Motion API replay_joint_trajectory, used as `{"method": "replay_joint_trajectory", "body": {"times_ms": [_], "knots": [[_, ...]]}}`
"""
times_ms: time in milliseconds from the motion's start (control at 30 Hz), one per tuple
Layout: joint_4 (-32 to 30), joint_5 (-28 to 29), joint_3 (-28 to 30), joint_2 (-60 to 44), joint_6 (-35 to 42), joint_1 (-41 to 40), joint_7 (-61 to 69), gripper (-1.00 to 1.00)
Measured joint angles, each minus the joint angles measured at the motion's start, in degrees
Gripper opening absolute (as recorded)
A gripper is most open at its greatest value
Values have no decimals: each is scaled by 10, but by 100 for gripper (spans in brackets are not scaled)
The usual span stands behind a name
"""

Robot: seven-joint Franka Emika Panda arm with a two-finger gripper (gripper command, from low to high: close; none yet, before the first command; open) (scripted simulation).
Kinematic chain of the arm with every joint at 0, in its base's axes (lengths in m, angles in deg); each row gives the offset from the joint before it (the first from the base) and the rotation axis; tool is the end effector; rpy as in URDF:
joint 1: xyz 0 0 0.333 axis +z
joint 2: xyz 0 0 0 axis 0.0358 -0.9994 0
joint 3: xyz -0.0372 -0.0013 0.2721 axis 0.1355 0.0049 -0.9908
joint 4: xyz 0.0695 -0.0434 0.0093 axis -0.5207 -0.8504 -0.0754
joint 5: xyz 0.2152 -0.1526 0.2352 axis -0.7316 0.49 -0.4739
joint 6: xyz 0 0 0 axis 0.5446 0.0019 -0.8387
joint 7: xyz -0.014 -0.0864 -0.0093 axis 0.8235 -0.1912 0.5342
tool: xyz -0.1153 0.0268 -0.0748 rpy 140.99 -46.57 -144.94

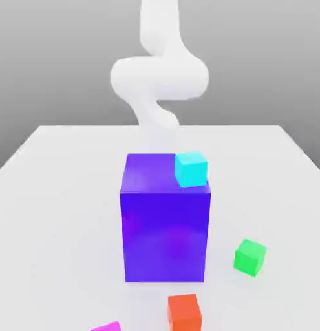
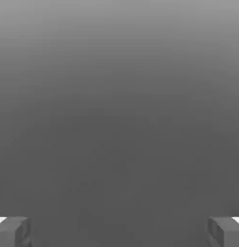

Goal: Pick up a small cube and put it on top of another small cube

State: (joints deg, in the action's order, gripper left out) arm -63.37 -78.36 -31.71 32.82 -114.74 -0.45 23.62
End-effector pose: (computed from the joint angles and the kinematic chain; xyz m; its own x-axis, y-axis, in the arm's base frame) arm 0.3881 -0.0058 0.6276 0.5442 -0.7000 0.4625 -0.5031 -0.7134 -0.4879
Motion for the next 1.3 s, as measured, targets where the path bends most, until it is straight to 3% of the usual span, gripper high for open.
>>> {"method": "replay_joint_trajectory", "body": {"times_ms": [333,667,1133,1167,1300], "knots": [[12,-61,73,-211,-52,51,133,0],[24,-118,99,-419,-103,54,262,0],[46,-110,87,-693,-217,16,358,0],[51,-116,80,-714,-232,10,363,-100],[51,-116,80,-714,-232,10,363,-100]]}}
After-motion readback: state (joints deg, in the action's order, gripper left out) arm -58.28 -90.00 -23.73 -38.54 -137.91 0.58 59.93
